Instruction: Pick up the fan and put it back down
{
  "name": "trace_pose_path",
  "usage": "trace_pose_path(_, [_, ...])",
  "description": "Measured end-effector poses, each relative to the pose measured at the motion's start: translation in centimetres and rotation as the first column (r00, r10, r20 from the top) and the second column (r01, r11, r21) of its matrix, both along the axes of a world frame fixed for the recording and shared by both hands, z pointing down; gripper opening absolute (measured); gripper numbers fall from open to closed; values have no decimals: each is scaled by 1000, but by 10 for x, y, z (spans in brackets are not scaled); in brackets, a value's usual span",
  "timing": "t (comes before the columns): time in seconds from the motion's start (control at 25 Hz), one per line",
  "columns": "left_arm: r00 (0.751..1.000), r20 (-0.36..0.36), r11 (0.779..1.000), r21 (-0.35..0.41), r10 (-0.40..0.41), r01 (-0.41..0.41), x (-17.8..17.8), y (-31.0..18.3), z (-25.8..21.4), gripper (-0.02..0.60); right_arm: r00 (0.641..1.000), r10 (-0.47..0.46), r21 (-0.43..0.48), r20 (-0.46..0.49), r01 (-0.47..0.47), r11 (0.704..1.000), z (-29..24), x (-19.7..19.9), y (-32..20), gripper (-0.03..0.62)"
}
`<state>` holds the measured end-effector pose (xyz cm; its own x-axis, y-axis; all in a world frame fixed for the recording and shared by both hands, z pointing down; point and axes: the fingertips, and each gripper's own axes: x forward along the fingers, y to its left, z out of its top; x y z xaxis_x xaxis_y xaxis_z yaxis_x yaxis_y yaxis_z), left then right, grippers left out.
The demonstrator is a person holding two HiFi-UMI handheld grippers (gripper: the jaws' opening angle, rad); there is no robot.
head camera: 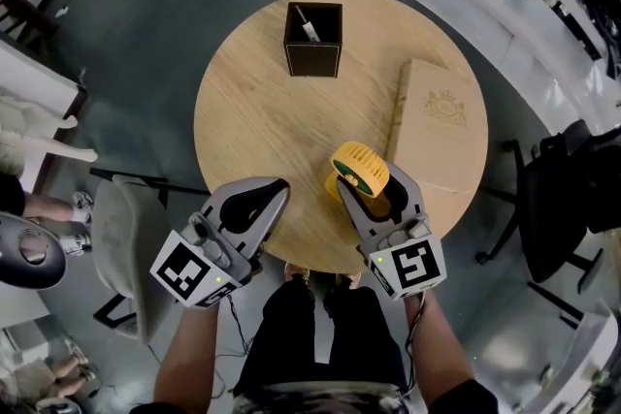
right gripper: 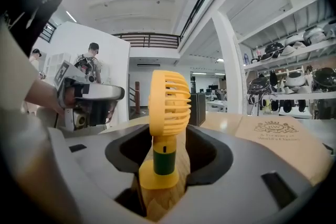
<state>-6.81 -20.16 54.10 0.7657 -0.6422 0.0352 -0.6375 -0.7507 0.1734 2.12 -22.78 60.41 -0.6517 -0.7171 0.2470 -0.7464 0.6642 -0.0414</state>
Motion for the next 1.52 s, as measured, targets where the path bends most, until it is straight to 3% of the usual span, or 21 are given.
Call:
trace_pose_path(0.04, [1000,0,1000,-1,-1,1,0,0,0,18,1000,0,-1,0,0,1000,0,-1,0,184])
trace_pose_path(0.12, [1000,-1,1000,-1,-4,4,-1,0,0,18,1000,-2,-5,8,2,1000,0,-2,0,178])
trace_pose_path(0.76, [1000,-5,1000,5,-6,6,5,4,-11,18,999,-10,-11,53,11,1000,-13,3,6,166])
trace_pose_path(1.52, [999,-6,999,13,-33,33,13,17,-96,18,998,-2,44,61,-1,999,-121,20,31,164])
